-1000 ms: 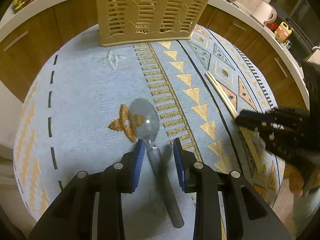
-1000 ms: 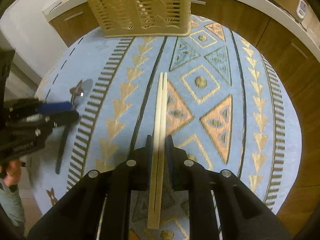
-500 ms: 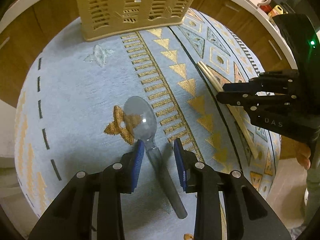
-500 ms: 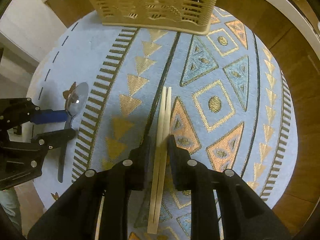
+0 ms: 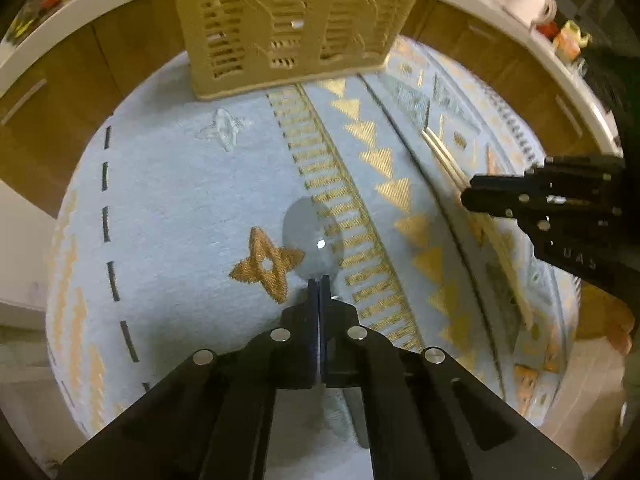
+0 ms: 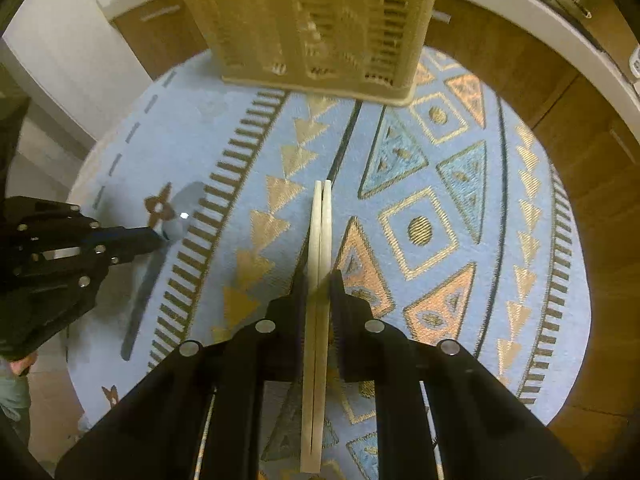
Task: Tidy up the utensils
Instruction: 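Grasp the clear spoon with the left tool while the right tool grasps the chopstick pair, then lift the spoon and chopsticks with both tools and hold them over the holder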
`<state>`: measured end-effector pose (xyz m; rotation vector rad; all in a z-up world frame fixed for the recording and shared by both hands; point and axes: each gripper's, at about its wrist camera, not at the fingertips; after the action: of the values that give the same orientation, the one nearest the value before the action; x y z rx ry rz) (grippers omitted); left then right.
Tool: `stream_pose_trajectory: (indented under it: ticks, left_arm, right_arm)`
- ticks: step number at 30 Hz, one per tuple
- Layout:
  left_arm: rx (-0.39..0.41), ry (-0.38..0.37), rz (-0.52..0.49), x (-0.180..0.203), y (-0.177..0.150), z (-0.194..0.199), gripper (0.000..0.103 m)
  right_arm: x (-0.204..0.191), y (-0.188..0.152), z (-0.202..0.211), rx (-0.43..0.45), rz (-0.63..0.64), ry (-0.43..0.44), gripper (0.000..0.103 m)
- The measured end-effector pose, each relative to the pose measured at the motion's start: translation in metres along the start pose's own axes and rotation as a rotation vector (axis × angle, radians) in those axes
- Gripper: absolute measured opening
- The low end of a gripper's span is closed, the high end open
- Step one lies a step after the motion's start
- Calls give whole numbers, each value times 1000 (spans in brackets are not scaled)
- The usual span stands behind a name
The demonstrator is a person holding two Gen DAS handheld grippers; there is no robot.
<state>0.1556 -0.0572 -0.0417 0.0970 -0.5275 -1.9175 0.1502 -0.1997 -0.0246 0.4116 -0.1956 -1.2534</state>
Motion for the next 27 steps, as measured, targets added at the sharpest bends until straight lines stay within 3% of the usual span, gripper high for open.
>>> stream_pose_trajectory:
  ticks: [5,7,8,9,15,17,19,21,27]
  left_arm:
    - [-34,-60,22,-2,0,-3,0]
    - [-37,-71,39,-4,2,-4,9]
    - [-35,-75,43,-4,3,-3,20]
    - [-29,-71,48,-3,4,-3,25]
    - [-33,49,-3,16,3,-11,24]
    - [-12,161,-62,30,0,-14,13]
    - [10,216,-90,38,-3,-15,9]
    - [28,222,-93,39,-5,-14,9]
    - [177,96,-12,27,-10,16,9]
  right_arm:
    - [11,-5,13,29,0,26,10]
    - [12,-5,13,26,-1,34,10]
    - [13,-6,13,23,-3,40,10]
    - [15,-8,13,21,-2,44,10]
    - [10,-5,2,21,3,50,10]
    - [9,-5,2,25,4,44,10]
    - [9,-4,3,36,3,38,10]
    - [11,-4,9,52,-2,40,10]
    - [17,-7,39,143,-17,64,10]
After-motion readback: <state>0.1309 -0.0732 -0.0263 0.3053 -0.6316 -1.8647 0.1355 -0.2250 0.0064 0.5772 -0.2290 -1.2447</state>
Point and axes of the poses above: each gripper's, at about its wrist camera, not at the fingertips, and z roughly against the way its jaws point, x to its right, y to its top, and after that the axes turned 3 degrees about x, right-handed
